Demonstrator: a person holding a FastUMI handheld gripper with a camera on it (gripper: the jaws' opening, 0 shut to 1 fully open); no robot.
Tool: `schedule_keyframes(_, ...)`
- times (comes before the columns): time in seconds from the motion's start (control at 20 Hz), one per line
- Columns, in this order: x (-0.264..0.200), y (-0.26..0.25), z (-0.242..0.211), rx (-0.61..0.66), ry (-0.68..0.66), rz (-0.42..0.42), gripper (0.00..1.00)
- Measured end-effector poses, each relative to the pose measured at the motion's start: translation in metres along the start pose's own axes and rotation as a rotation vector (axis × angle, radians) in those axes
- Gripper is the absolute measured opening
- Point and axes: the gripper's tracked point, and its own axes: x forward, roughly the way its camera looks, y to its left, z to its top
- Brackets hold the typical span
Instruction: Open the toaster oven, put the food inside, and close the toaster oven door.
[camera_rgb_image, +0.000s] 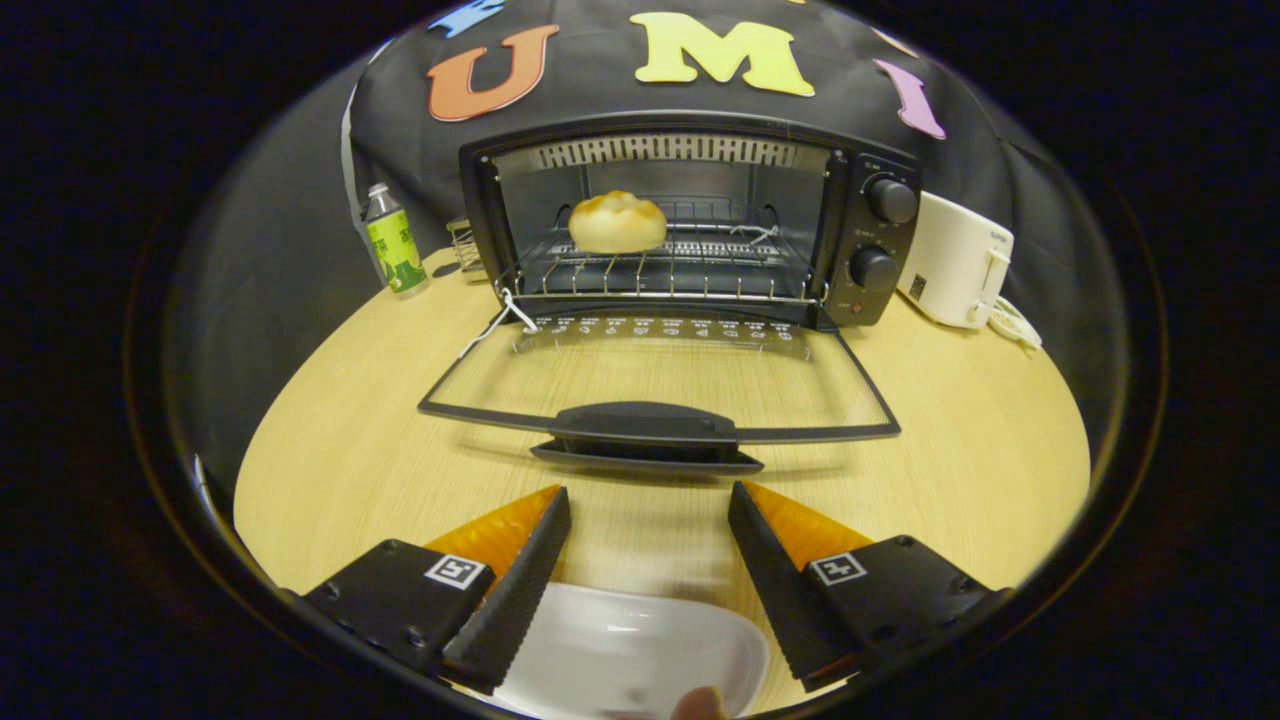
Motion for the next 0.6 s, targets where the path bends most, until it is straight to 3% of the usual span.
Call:
schedule_keyframes(0.2,-0.015,0.002,0.014,0.039,-0.037,0.012,1.0)
schedule_keyframes(0.3,-0.043,0.005,0.038,0.019,-0.128,0.014,1.0)
schedule_keyframes(0.4,-0.068,-0.006,0.063,-0.007,-0.232,-0.037,1.0)
schedule_keyframes(0.6,-0.077,-0.011,0.079,0.034,-0.251,-0.034,1.0)
